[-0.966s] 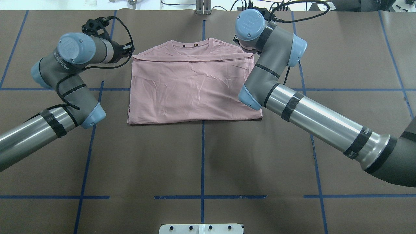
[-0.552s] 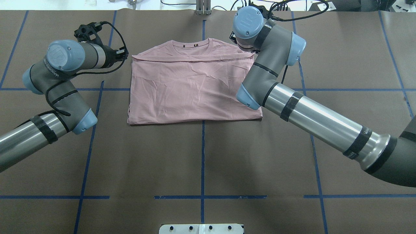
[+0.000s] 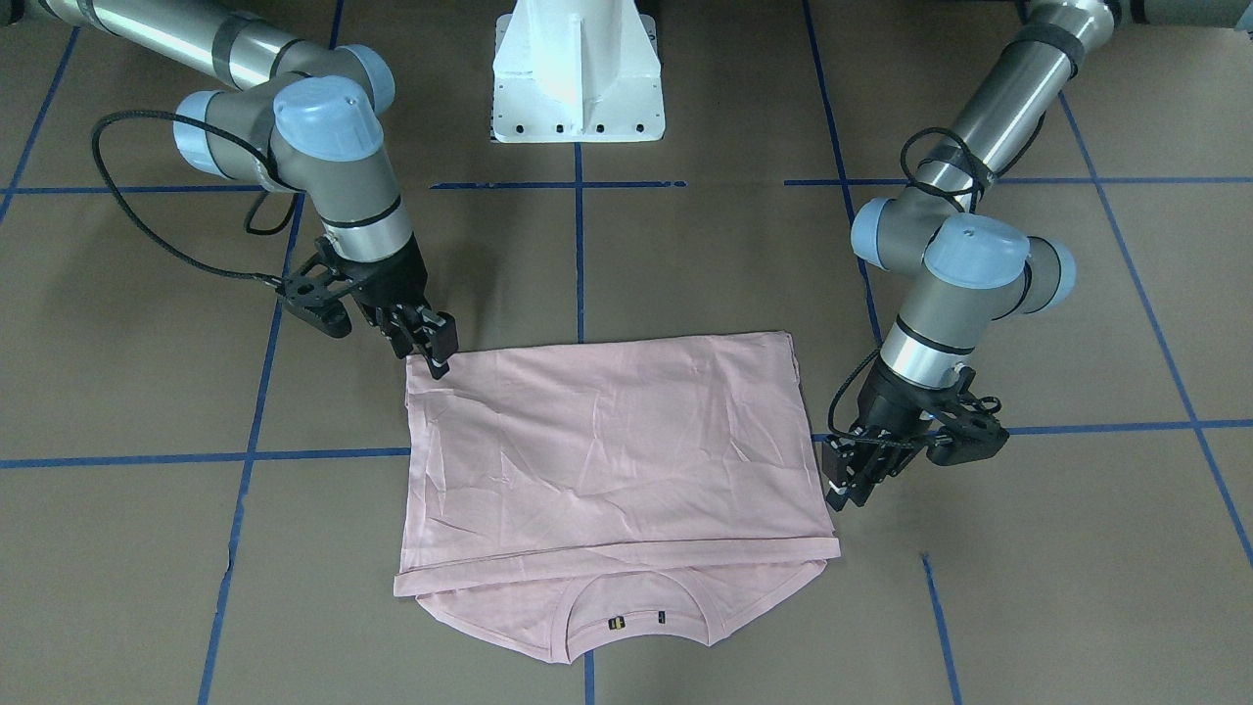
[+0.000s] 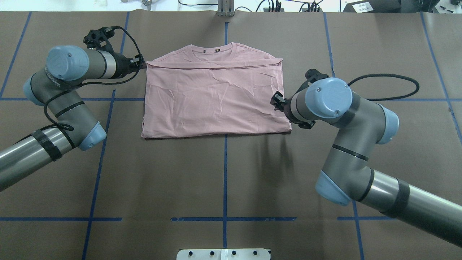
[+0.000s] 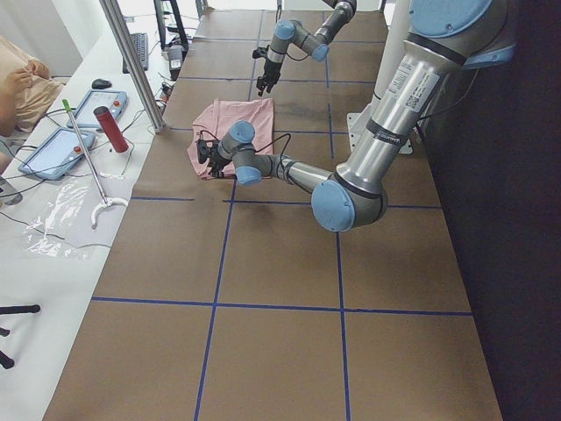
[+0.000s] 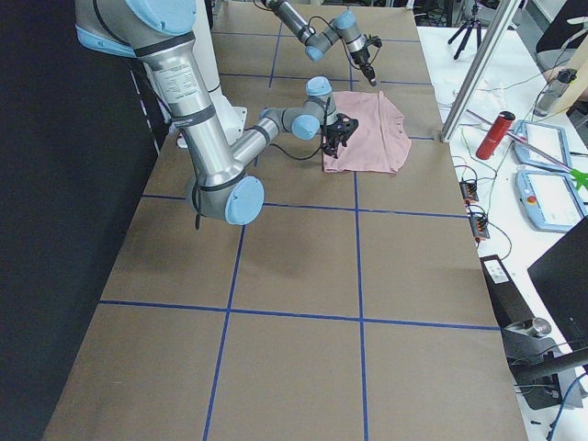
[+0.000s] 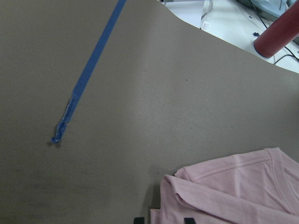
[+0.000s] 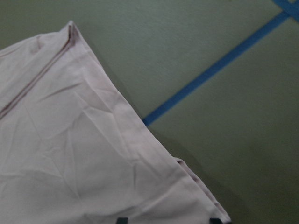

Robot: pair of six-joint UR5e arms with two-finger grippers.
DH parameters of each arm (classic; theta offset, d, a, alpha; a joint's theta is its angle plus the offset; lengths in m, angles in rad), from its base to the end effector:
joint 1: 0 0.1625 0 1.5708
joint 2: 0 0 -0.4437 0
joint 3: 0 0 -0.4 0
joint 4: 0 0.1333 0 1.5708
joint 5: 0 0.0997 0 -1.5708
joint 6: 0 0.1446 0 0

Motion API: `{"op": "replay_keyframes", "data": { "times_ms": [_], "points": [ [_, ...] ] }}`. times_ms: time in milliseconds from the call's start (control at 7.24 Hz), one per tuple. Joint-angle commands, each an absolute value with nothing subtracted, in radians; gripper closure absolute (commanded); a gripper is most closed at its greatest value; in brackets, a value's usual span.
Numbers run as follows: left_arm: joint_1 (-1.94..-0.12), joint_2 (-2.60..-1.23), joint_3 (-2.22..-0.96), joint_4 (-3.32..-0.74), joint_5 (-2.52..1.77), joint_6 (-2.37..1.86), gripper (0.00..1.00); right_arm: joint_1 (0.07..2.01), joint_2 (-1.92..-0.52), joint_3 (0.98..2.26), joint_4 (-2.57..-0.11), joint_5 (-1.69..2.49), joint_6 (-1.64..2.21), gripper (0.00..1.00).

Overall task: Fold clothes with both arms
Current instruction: 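Grasp the folded shirt's corner nearest the right gripper with the right gripper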

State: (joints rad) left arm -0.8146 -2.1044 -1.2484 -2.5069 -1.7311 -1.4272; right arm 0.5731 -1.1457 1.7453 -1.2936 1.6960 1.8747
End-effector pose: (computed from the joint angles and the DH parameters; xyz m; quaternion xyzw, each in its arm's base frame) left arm 0.4604 -0.6488 0.4284 0.1897 0.5111 -0.2346 0.8049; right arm -0.5150 -0.4695 0.3561 0.0007 -0.4274 0.3596 0.8294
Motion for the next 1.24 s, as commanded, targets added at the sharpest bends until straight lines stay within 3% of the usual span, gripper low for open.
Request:
{"op": "replay_keyframes", "data": {
  "times_ms": [0,552,828,966,1104],
  "points": [
    [-0.813,-2.106,-1.276,-2.511,-1.735,-1.460,0.60,0.523,-1.171,1.737,-1.299,1.690,1.950,0.34],
    [-0.813,-2.105,-1.279,-2.511,-1.735,-1.462,0.60,0.564,-1.097,1.606,-1.295,1.689,1.944,0.35],
    [-0.813,-2.105,-1.292,-2.513,-1.735,-1.462,0.61,0.566,-1.098,1.608,-1.295,1.689,1.947,0.40],
    [-0.815,-2.103,-1.302,-2.511,-1.735,-1.463,0.61,0.569,-1.101,1.623,-1.295,1.690,1.945,0.85],
    [-0.815,-2.103,-1.302,-2.511,-1.735,-1.463,0.60,0.571,-1.107,1.641,-1.295,1.700,1.936,1.00]
  ]
}}
